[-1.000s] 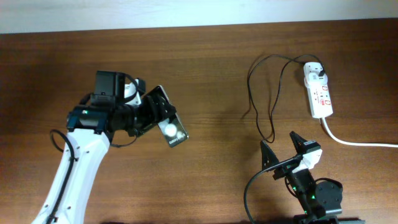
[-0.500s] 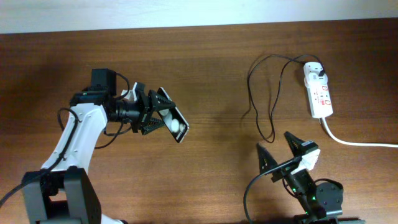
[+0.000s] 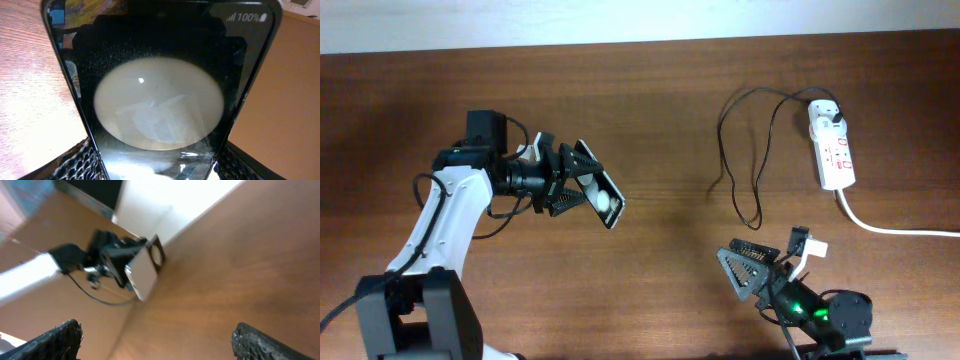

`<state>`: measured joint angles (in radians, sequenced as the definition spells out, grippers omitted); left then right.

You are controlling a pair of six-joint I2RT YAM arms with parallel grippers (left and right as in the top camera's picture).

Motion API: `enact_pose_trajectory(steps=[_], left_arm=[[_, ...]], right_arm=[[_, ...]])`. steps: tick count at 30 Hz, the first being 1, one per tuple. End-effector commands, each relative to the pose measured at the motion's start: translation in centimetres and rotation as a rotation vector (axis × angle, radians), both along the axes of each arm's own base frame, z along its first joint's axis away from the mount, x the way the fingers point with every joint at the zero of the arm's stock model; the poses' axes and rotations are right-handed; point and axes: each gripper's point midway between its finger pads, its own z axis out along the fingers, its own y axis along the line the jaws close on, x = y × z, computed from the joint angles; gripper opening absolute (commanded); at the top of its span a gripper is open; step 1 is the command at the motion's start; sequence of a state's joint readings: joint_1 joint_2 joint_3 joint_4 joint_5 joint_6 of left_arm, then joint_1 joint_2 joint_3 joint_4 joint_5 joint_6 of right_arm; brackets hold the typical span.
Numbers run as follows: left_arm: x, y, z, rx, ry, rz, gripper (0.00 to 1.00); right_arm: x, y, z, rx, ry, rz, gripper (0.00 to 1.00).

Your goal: Plug charger to phone and switch on socket

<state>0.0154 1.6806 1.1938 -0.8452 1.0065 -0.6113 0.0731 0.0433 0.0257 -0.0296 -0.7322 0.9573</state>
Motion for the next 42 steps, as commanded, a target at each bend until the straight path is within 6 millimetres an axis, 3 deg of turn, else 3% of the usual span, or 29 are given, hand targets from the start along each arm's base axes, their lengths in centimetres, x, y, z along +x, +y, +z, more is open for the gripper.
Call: enact_pose_trajectory(steps=[1,7,12,16,18,21,27,31,34,37,42], left_arm=[[-0.1,-0.3,0.6,-0.048,0.003,-0.005,0.52],[0.0,-0.3,0.7,-0.052,0.022,0.011,0.53],[0.4,-0.1,0.7,-0.061,0.077,0.059,0.52],[1.0,-0.1,0.9,-0.075,0.099,0.093,0.53],[1.2,-0.1,1.0,-0.082,0.121,0.111,0.53],[1.3,-0.1,1.0,-0.087,0.138,0.124,0.53],[1.4,-0.1,1.1,-0.087,0.132,0.124,0.52],[1.6,-0.1,1.1,-0.087,0.116,0.124,0.52],[1.6,-0.1,1.1,-0.087,0.114,0.123,0.52],[1.6,-0.2,1.1,-0.087,0.115,0.122,0.51],[1.6,-0.2,1.1,-0.087,0.114,0.122,0.50]], right_arm=[[-0.1,0.3,1.6,-0.115,-0.067,0.030,0.99],[3.3,0.9,2.9,-0.279,-0.023,0.081,1.00],[6.1,7.1,3.8,-0.437,-0.022,0.227,0.99],[6.3,12.4,3.8,-0.474,-0.071,0.303,0.99],[6.8,13.9,4.4,-0.445,-0.130,0.315,0.99],[8.3,15.0,4.8,-0.407,-0.175,0.298,0.99],[10.7,16.7,2.6,-0.331,-0.120,0.280,0.91],[11.0,17.7,2.8,-0.308,-0.161,0.283,0.77],[10.9,19.3,2.3,-0.315,-0.151,0.218,0.75],[11.8,19.1,2.8,-0.327,-0.160,0.145,0.74],[12.5,20.3,3.2,-0.320,-0.165,0.166,0.70]])
